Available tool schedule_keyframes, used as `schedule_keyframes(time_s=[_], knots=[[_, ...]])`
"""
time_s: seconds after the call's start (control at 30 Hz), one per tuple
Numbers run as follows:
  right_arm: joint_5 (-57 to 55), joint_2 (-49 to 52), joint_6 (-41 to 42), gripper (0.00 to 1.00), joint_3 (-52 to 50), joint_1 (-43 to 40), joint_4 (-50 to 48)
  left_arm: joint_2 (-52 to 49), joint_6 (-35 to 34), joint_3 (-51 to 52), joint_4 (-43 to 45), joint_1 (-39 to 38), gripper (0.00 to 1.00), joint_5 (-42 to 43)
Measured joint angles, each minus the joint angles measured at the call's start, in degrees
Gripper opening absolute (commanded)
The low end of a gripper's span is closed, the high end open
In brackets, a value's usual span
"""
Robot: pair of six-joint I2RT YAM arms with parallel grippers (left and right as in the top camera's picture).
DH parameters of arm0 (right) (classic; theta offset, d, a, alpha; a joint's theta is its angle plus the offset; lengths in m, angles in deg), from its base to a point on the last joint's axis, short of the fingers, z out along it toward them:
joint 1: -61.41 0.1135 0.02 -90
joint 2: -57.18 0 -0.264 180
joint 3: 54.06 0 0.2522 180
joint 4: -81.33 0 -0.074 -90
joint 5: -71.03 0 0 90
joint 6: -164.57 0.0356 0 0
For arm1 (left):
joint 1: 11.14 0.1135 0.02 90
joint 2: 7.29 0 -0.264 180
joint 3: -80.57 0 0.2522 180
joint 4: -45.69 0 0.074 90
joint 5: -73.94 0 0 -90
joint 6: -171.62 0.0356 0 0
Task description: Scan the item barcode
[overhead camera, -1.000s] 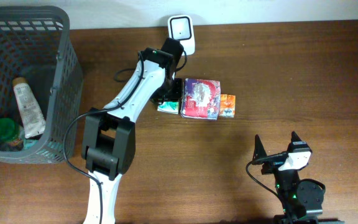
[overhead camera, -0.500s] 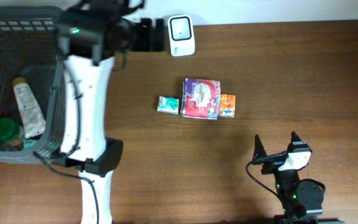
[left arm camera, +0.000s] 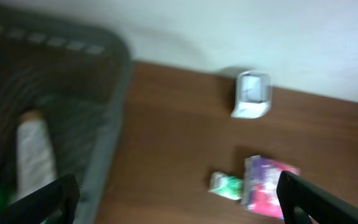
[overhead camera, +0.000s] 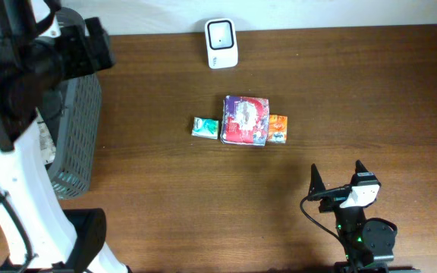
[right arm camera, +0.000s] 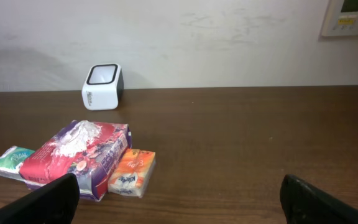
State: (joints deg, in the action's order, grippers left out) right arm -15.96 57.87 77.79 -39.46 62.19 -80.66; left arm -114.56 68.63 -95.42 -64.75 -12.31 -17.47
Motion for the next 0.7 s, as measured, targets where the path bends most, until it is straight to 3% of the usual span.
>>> schedule_keyframes(time_s=[0.33,0.53,0.7], knots=[[0.0,0.0,0.0,0.99,0.0,0.0,0.0,0.3,-7.0,15.6,0.1,22.9,0.99,-3.1],[0.0,0.0,0.0,0.99,0.0,0.0,0.0,0.1,-12.0,34.3,3.5,26.9,1.00,-4.7],[0.0,0.0,0.0,0.99,0.0,0.0,0.0,0.0,-17.1,49.4,13.6,27.3,1.00,-5.3]])
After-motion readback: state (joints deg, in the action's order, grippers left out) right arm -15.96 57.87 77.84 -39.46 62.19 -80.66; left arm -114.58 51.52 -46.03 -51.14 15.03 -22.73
